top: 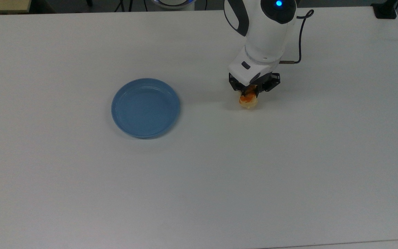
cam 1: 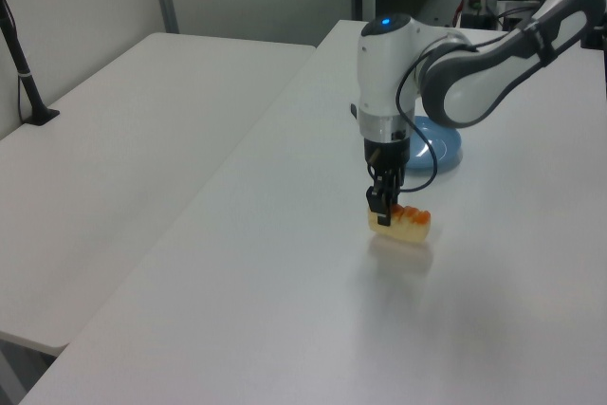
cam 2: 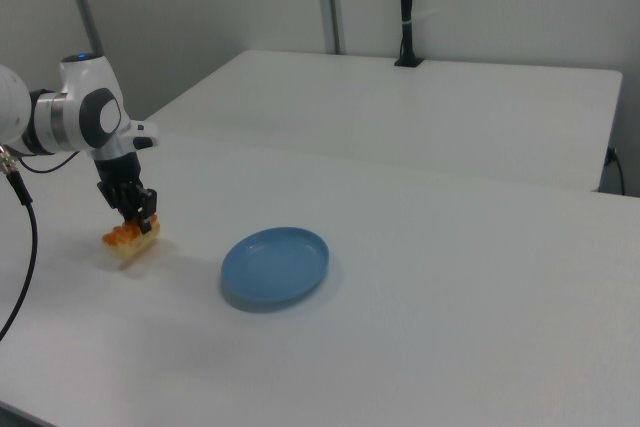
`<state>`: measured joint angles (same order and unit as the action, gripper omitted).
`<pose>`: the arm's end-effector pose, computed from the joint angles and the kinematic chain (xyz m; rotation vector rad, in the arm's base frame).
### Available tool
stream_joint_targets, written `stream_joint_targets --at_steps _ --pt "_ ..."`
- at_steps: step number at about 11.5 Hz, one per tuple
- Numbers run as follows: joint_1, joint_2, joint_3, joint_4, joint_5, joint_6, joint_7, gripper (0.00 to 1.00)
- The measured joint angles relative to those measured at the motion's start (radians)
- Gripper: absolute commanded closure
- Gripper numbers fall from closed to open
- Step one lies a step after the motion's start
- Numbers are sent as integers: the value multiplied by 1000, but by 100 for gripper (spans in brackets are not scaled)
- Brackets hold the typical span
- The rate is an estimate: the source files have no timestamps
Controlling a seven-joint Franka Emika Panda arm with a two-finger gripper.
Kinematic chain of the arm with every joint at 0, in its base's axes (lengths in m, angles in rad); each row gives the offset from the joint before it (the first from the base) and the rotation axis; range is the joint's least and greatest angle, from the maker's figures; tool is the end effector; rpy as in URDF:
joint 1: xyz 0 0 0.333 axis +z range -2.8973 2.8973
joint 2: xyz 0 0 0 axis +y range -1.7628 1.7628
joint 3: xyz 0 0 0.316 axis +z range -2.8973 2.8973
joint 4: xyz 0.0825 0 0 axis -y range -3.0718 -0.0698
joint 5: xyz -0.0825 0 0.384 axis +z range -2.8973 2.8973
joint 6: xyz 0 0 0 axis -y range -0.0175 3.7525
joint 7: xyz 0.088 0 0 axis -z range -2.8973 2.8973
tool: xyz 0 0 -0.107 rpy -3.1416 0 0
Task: Put the bread on the table
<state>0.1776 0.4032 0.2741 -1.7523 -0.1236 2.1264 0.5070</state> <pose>0.5940 0.2652 0.3471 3.1377 -0.0151 -0.0181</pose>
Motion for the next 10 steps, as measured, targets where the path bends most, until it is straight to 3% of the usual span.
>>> stream_joint_targets --at_steps 1,7,10 --pt "1 16 0 2 -26 21 18 0" --pt "-1 31 0 34 -60 26 46 0" --pt "-30 -13 -4 86 -60 -93 53 0"
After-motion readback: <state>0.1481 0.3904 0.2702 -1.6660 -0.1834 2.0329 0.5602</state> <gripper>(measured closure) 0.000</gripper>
